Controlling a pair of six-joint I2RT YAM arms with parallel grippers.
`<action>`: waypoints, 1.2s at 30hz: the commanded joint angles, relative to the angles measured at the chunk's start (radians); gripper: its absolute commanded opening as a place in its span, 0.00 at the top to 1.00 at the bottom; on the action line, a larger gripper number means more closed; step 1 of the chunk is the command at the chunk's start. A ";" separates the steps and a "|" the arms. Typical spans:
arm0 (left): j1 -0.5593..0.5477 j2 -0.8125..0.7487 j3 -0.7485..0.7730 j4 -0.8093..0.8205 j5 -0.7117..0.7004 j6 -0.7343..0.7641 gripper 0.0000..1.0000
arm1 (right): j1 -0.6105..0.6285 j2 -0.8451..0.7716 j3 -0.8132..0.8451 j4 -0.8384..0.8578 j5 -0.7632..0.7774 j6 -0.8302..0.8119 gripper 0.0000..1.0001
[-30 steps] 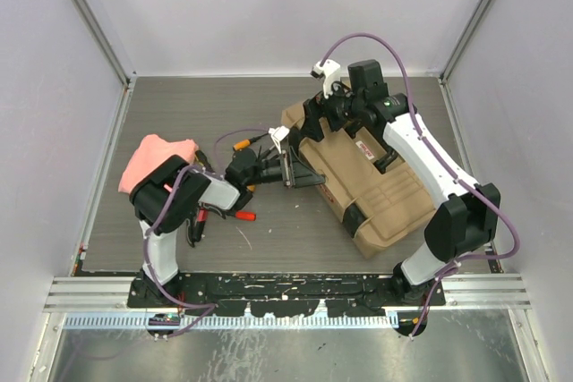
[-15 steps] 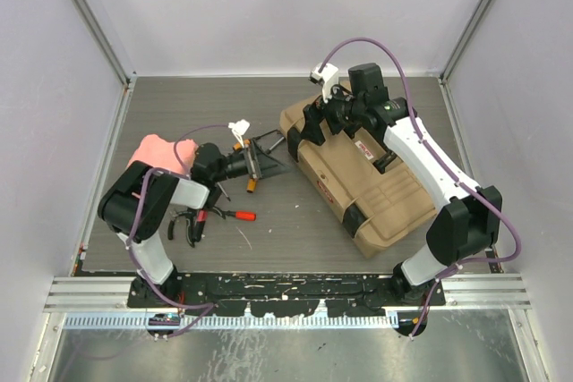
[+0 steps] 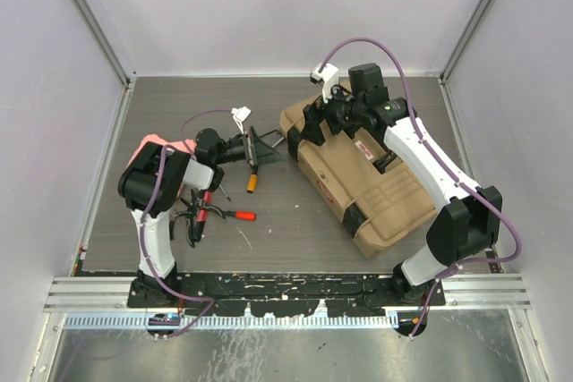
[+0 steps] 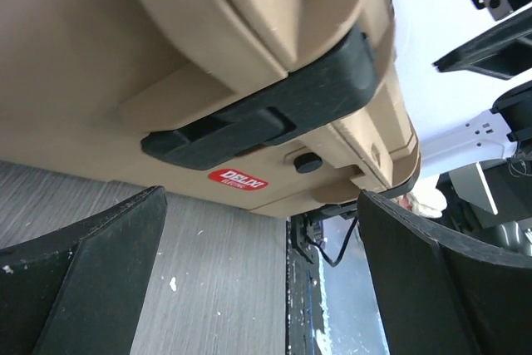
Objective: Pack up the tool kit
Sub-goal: Move the toolbox to the center of the board, then open the toolbox at the center of the board.
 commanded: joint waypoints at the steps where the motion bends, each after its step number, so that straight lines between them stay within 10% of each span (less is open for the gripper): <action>1: 0.014 0.024 0.048 0.099 0.060 0.021 0.01 | 0.028 0.029 -0.038 -0.246 -0.057 0.056 0.03; 22: 0.006 0.136 0.179 0.099 0.084 0.088 0.02 | 0.027 0.043 -0.022 -0.240 -0.096 0.075 0.02; 36: -0.012 0.193 0.269 0.099 0.169 0.044 0.01 | 0.026 -0.062 0.140 -0.204 0.143 0.217 0.00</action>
